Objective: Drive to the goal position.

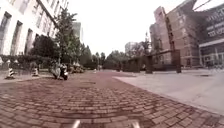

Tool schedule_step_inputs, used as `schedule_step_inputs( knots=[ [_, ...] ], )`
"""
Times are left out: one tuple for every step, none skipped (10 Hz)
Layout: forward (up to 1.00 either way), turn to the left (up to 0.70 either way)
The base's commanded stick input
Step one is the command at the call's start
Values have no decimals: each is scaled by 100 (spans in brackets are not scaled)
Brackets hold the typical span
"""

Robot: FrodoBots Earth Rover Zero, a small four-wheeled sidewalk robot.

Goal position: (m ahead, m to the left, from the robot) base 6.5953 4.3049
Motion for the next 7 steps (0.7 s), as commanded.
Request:
schedule_step_inputs(
  knots=[
    [70, 0],
    [70, 0],
    [70, 0],
    [70, 0],
    [70, 0],
    [70, 0],
    [70, 0]
  ],
)
